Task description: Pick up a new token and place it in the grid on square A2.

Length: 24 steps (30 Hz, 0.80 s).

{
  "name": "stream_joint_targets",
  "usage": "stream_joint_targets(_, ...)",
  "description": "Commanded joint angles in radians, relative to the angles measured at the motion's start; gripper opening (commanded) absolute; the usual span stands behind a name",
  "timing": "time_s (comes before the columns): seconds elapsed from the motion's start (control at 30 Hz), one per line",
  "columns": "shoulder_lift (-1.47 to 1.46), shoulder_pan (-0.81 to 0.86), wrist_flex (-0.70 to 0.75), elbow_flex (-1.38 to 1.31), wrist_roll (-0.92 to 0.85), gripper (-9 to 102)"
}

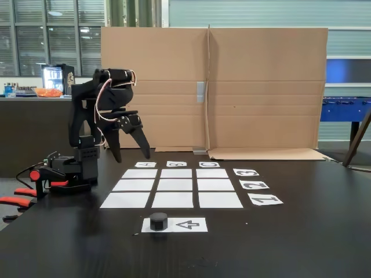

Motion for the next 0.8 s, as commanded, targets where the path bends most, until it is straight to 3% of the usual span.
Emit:
stream_joint_targets(0.0, -0.044, 0.008, 0.003, -0.083, -0.020, 37)
stream_joint_targets(0.77, -0.494, 0.023, 0.002, -0.546, -0.120, 37)
